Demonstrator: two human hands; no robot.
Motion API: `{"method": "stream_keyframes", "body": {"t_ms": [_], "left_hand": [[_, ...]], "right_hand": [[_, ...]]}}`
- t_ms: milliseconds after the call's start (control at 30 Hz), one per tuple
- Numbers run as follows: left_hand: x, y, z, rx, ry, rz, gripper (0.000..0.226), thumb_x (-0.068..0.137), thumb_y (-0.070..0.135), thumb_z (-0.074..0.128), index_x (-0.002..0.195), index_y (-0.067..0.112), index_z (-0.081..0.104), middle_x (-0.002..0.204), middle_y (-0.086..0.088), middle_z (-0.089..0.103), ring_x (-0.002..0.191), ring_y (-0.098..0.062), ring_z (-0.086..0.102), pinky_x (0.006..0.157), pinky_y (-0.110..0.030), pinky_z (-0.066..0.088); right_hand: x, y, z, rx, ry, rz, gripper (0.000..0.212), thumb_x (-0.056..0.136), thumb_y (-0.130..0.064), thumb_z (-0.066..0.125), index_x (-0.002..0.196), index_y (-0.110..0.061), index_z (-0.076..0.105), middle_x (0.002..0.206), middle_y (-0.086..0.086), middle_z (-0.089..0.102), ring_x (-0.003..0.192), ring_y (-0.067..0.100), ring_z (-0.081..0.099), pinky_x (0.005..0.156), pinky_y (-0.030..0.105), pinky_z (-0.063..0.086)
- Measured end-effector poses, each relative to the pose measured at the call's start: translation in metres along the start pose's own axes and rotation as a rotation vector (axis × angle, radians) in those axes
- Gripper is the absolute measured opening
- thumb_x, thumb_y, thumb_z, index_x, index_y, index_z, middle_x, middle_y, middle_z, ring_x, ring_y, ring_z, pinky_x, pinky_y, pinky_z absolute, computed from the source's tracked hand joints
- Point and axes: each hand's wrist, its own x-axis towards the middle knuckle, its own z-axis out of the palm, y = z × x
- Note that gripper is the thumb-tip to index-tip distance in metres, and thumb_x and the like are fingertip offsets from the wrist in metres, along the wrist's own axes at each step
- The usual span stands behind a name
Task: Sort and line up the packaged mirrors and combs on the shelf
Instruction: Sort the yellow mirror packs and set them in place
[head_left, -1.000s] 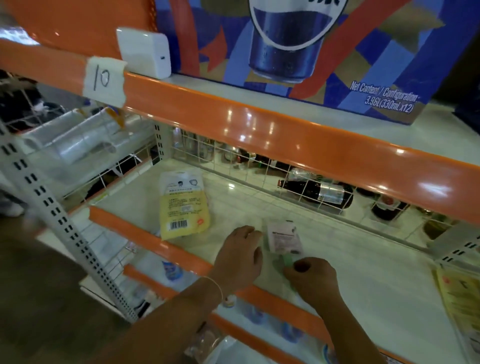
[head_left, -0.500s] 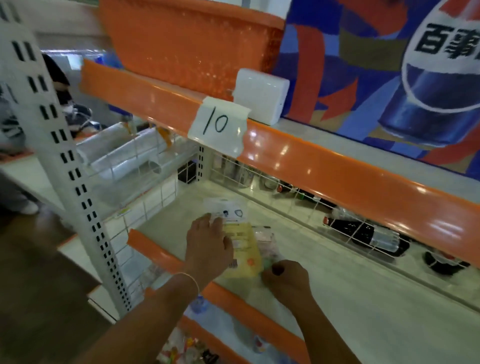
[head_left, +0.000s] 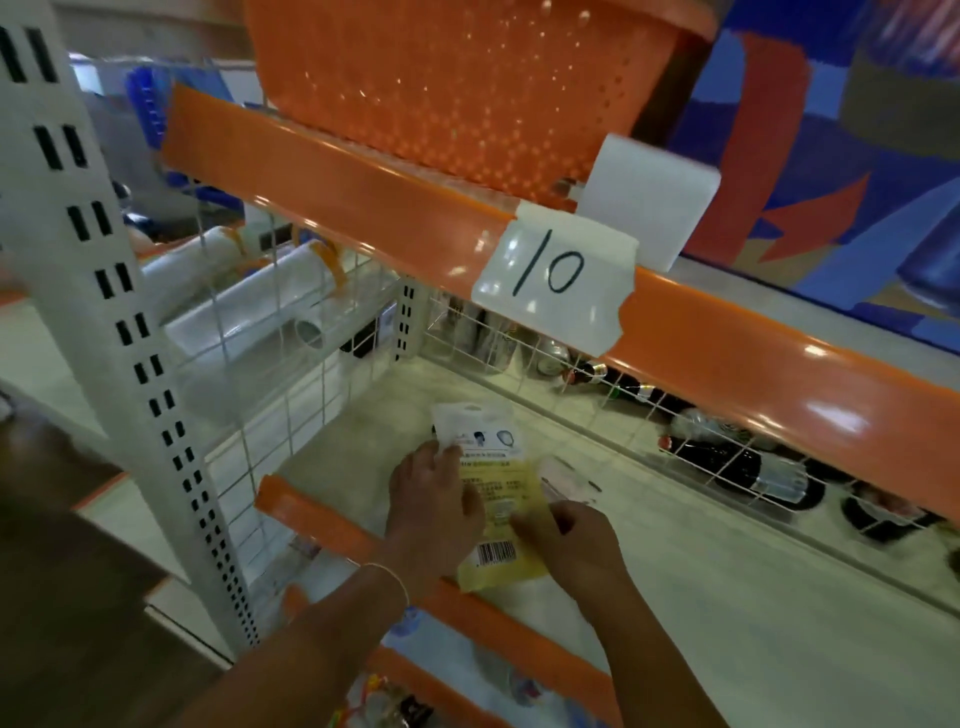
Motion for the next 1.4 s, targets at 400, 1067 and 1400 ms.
{"method": "stream_keyframes", "body": {"t_ms": [400, 1067, 1400], "left_hand": [[-0.006, 0.054, -0.018, -0.903, -0.045, -0.297, 0.042, 0.088, 0.011, 0.061, 0.123, 0.027, 0.043, 0.103, 0.01, 0.065, 0.08, 0.001, 0.066, 0.064, -0.017, 0.055], [-0.072, 0.256, 0.11, -0.472, -0.668, 0.095, 0.056, 0.094, 0.019, 0.047, 0.146, 0.023, 0.026, 0.068, -0.001, 0.062, 0.06, -0.015, 0.061, 0.051, -0.029, 0.049], [-0.119, 0.338, 0.165, -0.386, -0.713, 0.34, 0.043, 0.093, 0.02, 0.052, 0.135, 0.021, 0.044, 0.071, 0.001, 0.064, 0.064, -0.011, 0.059, 0.065, -0.03, 0.05]], "right_hand": [[-0.028, 0.033, -0.037, 0.688, -0.113, 0.12, 0.008, 0.087, 0.003, 0.061, 0.095, 0.005, 0.059, 0.095, 0.028, 0.068, 0.084, 0.042, 0.066, 0.076, 0.053, 0.05], [-0.118, 0.173, -0.224, 0.704, 0.444, 0.323, 0.025, 0.09, 0.005, 0.055, 0.104, -0.014, 0.065, 0.089, 0.016, 0.074, 0.081, 0.039, 0.071, 0.071, 0.054, 0.058], [-0.138, 0.257, -0.356, 0.346, 0.678, 0.437, 0.039, 0.082, 0.002, 0.055, 0.109, -0.026, 0.054, 0.085, 0.0, 0.068, 0.075, 0.025, 0.066, 0.062, 0.037, 0.058]]}}
